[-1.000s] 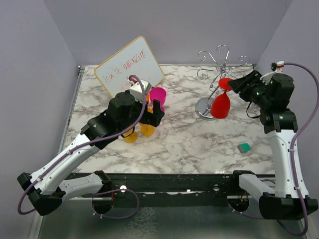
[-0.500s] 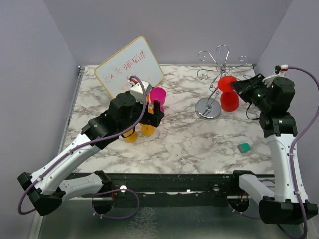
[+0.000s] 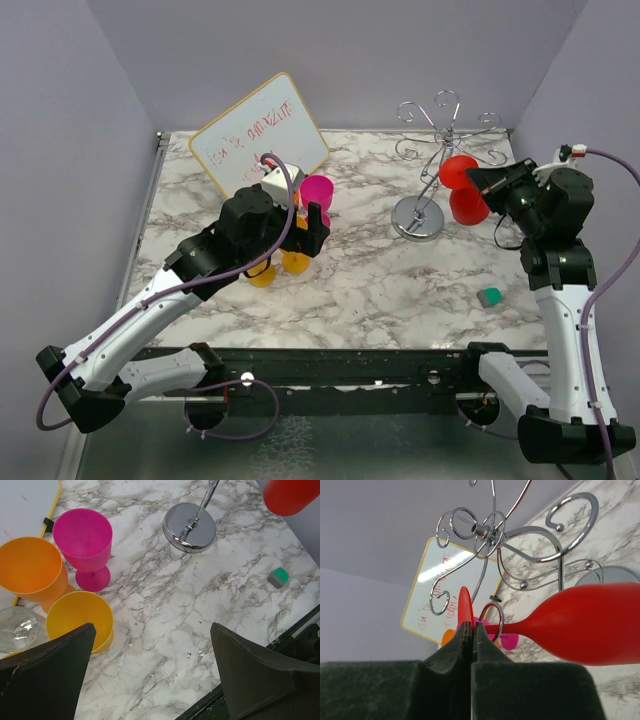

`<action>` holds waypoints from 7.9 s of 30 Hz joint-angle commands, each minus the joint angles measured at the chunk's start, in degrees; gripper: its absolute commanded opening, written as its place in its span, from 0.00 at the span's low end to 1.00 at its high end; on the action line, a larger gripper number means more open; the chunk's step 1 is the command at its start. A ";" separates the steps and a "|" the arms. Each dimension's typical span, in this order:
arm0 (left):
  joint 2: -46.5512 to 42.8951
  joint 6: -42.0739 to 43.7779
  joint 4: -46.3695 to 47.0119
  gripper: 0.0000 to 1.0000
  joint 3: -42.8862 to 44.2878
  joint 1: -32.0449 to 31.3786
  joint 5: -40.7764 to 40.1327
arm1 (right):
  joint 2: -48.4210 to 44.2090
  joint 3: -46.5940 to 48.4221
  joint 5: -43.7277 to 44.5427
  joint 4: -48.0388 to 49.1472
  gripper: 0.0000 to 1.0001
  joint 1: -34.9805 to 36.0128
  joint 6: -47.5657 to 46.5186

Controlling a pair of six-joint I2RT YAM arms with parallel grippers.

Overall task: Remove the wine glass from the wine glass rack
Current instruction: Pick up the wine glass from the wine rack, then place the wine glass at the center of the board.

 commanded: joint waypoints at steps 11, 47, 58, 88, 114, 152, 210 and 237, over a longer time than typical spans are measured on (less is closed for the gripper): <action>-1.35 -0.89 -0.67 0.99 -0.64 0.23 -1.33 | -8.47 -11.50 -3.28 11.68 0.00 -0.33 14.57; -2.04 -0.76 -0.76 0.99 -1.10 0.23 -1.73 | -0.55 -13.57 -2.78 28.44 0.00 -0.29 22.64; -1.82 -0.89 -0.85 0.99 -1.05 0.23 -1.61 | -2.44 -8.78 8.52 19.04 0.01 -0.27 15.33; -0.98 0.83 -2.32 0.99 0.36 0.23 4.84 | -16.81 -0.71 6.89 -4.70 0.00 -0.27 -10.31; 1.02 -5.86 16.21 0.99 0.01 0.25 34.32 | -8.79 -7.25 -52.95 -0.68 0.01 4.53 -20.98; 3.10 -2.57 14.10 0.00 -4.16 0.17 42.12 | -0.90 -15.72 -41.05 8.19 0.46 33.01 -25.49; 15.56 15.53 -4.58 0.71 11.65 16.49 71.11 | -13.80 -35.09 -18.30 17.77 0.01 58.99 -89.20; 12.05 15.88 -4.61 0.00 10.55 16.21 51.65 | -19.65 -32.32 -1.44 11.01 0.76 59.04 -73.04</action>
